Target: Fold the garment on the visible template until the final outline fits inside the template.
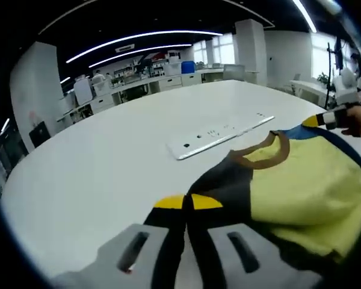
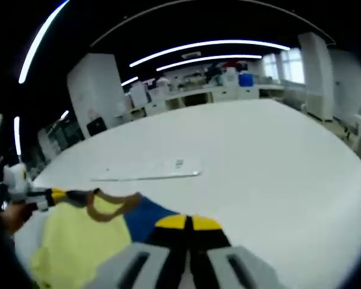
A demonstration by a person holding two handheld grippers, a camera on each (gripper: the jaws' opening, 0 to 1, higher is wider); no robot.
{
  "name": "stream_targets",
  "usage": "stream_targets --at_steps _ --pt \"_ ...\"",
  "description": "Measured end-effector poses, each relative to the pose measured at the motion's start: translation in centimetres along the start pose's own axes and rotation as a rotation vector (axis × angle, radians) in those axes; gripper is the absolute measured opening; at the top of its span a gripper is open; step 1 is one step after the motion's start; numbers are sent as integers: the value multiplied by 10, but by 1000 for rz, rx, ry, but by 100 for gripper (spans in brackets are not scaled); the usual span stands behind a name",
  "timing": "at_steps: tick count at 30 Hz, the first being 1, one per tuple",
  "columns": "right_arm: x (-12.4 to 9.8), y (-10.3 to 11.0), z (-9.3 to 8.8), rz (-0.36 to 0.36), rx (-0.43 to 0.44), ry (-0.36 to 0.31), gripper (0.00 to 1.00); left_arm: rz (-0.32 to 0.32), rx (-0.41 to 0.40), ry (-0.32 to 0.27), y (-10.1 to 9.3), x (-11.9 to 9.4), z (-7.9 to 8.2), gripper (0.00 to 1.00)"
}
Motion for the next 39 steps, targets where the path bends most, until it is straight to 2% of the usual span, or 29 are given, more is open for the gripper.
stream_targets --at_steps 2,3,7,10,13,16,19,23,25,29,32,39 --pt "-2 2 -1 14 9 16 0 1 -10 -4 0 -2 2 4" --pt "-3 4 -2 22 24 25 3 7 -18 -11 -1 -5 4 8" --pt "-10 15 -4 68 -18 47 26 13 -19 -18 -1 -13 9 20" --pt "-16 23 -1 125 -53 59 37 14 -29 -30 3 -21 11 30" --pt "-24 31 3 182 -93 65 50 4 -35 -45 -2 -34 16 42" --pt "-41 42 5 232 -113 69 58 -14 -68 -55 -7 -50 19 47" --pt "-57 51 6 278 -119 78 63 -37 -72 -56 -10 -65 19 53" --pt "-71 54 7 312 -139 82 67 -95 -37 -54 -26 -87 20 57" --pt "-86 61 7 335 -140 81 68 -107 -38 -60 -31 -93 21 59" --pt "-104 67 9 382 -149 87 69 -155 0 -79 -47 -115 24 56" --pt "-123 75 8 414 -160 90 70 -176 -1 -78 -58 -130 25 55" --pt "-156 92 1 461 -211 87 67 -239 28 -67 -79 -156 19 50"
Point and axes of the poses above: the point that each gripper's makers call its tool centre point, and the gripper's own axes: x roughly forward along the fingers, y roughly to its left, z roughly out of its top, the point moved 6 cm from there along -x, roughly backward along the fingers, and after that the axes turned 15 degrees about -y, right-handed, at the moved point
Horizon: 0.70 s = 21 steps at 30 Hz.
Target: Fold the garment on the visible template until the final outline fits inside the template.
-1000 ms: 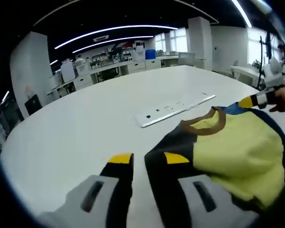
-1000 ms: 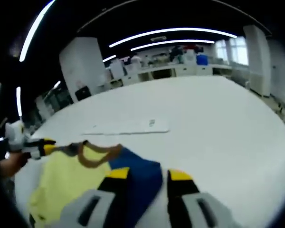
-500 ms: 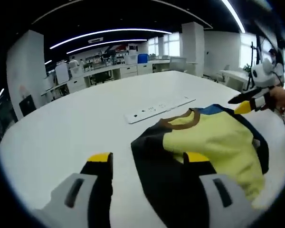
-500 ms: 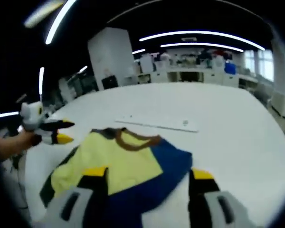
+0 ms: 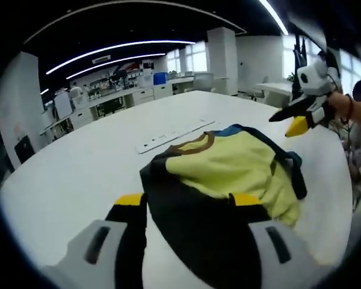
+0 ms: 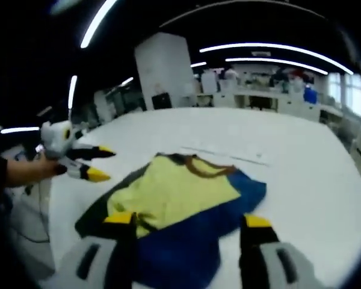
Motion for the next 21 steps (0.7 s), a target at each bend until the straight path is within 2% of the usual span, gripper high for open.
stream_targets --at_steps 2,8,13,17,21 --pt "-3 5 -2 9 -9 1 67 -20 6 16 -3 0 -1 47" --pt "-14 30 -11 18 -52 11 64 -51 -2 13 -21 -4 -2 41" --pt "-24 56 -23 29 -40 20 63 -68 -12 27 -41 -7 -13 39" --pt "-27 70 -37 25 -36 36 60 -59 -16 48 -47 -7 -23 36" --pt "-26 77 -48 6 -80 51 56 -40 -6 56 -51 -5 -30 34"
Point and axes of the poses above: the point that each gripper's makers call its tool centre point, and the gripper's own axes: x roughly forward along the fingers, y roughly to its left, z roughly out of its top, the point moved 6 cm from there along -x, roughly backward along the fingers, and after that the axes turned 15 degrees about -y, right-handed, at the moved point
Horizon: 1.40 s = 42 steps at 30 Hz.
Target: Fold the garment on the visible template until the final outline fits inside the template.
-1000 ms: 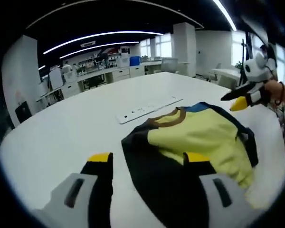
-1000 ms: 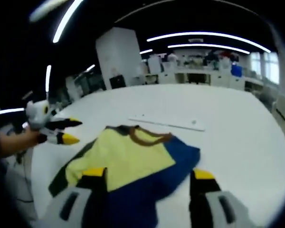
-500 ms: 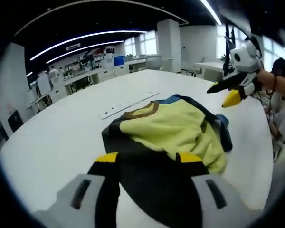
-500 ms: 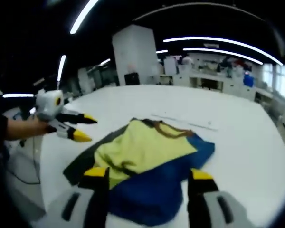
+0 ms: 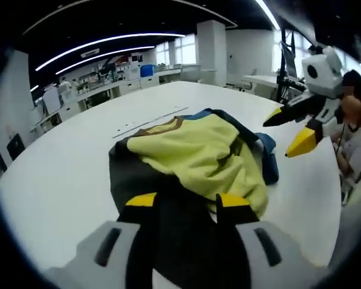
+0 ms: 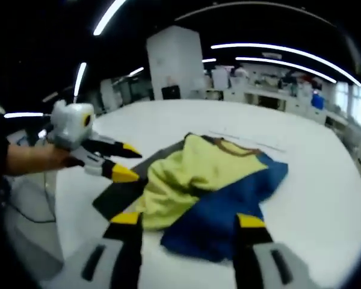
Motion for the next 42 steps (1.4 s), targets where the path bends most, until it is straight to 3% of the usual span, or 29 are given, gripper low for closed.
stream_targets --at_steps 7,14,22,29,42 --pt "9 4 -17 -55 6 20 41 2 41 34 -14 8 -9 27" --pt "16 8 -30 -105 35 50 30 23 95 77 -11 14 -25 17" --pt "18 6 -34 -148 52 55 0 57 70 106 -8 13 -35 1" --pt "4 -7 -23 -191 52 18 0 94 126 116 0 -3 -28 0" --pt "-42 -52 -9 -274 172 -1 0 191 164 159 38 -42 -38 0"
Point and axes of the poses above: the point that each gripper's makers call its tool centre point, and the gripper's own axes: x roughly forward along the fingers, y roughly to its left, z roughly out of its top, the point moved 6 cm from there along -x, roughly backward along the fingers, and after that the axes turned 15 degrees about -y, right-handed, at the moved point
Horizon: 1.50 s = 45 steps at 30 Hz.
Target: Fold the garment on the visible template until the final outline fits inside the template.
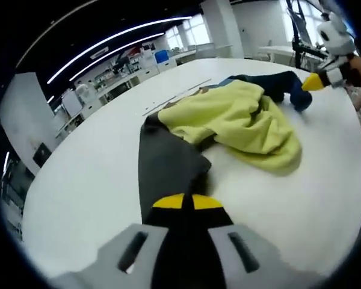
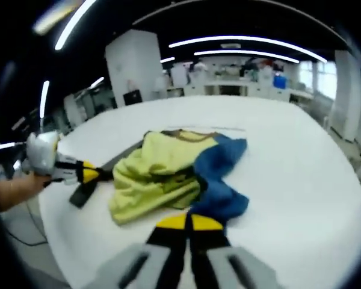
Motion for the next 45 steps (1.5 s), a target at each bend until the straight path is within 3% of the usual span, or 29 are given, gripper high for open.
stream_targets --at_steps 12,19,24,29,31,42,45 --pt "-25 -44 25 -92 -3 -33 0 91 2 49 31 -16 -18 0" --pt "-37 -72 28 -157 -17 -8 0 145 12 86 52 -21 -36 0" --pt "-42 -95 25 -209 -1 17 0 165 12 109 55 -25 -40 0" --pt "-45 -107 25 -224 118 -12 0 179 7 121 62 -26 -43 0" --pt "-47 -114 25 -244 126 -7 0 187 2 123 65 -26 -44 0" --pt "-53 -164 21 -333 181 58 0 202 -7 137 80 -25 -50 0" --pt "-55 -164 15 -336 226 105 0 208 -10 141 81 -27 -50 0"
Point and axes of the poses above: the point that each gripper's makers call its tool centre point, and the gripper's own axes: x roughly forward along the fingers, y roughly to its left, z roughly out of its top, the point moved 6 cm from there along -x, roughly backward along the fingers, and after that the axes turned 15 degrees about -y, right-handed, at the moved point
